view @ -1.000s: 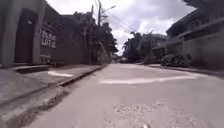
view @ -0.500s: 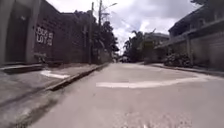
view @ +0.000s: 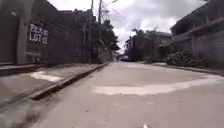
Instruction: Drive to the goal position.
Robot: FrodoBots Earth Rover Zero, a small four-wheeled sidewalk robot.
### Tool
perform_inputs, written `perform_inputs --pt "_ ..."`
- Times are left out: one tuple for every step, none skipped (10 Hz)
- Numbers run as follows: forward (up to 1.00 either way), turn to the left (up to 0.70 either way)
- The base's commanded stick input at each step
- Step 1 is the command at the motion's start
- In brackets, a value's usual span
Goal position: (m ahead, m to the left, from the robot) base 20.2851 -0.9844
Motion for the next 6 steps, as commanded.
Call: perform_inputs --pt "1.0 -0.02" --pt "1.0 -0.04" --pt "1.0 -0.04" --pt "1.0 -0.05" --pt "1.0 -0.05" --pt "1.0 -0.05"
